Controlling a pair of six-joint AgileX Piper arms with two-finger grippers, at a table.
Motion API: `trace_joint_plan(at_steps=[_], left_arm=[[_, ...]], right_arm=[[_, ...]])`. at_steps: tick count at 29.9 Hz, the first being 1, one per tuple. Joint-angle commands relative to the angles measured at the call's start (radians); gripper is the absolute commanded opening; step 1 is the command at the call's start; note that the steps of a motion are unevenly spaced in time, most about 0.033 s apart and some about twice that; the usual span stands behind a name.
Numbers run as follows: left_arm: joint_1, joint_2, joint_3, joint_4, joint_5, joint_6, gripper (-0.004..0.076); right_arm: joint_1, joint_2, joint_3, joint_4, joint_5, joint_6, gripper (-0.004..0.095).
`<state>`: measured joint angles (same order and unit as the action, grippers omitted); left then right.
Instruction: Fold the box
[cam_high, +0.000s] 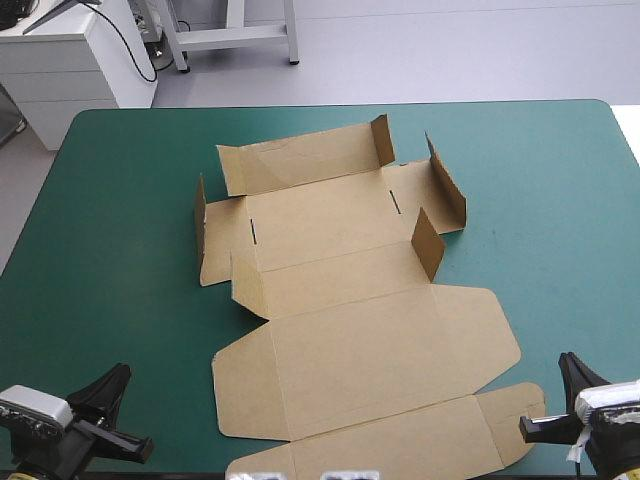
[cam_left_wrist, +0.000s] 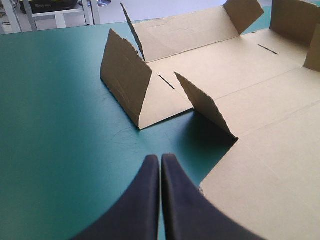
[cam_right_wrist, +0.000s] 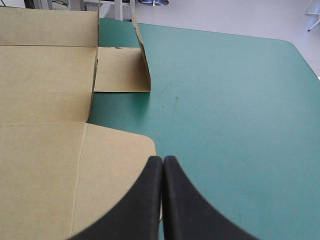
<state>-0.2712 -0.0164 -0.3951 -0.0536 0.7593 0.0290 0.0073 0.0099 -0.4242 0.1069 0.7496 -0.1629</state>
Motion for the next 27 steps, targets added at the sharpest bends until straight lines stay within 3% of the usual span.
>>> trace_joint_plan(at_steps=[1,4,10,16,24,27], left_arm=[[-0.004,-0.002,-0.032,-0.007,-0.075,-0.009,-0.0008],[-0.004,-0.002,-0.032,-0.007,-0.077,-0.009,-0.0008],[-0.004,-0.002,-0.032,-0.007,-0.077,-0.009,-0.0008],[-0.004,-0.002,-0.032,-0.007,-0.077,-0.009,-0.0008],[-0.004,-0.002,-0.032,-0.007,-0.077,-0.009,-0.0008],[-0.004,-0.002,-0.032,-0.007,-0.077,-0.009,-0.0008]], right_arm=[[-0.006,0.12,-0.067,0.035,-0.091,-0.01,-0.0021],[-0.006,0.241,-0.147,0.059,-0.123,-0.033,-0.0021],[-0.006,0.55,-0.34,0.18,-0.109,-0.271,-0.0021],[-0.006,0.879,-0.519,0.27,-0.082,-0.325,-0.0021],[-0.006,1.321,-0.873,0.314,0.194,-0.351,-0.0019],[-0.006,1.432,-1.005,0.323,0.226,-0.368,-0.0018]])
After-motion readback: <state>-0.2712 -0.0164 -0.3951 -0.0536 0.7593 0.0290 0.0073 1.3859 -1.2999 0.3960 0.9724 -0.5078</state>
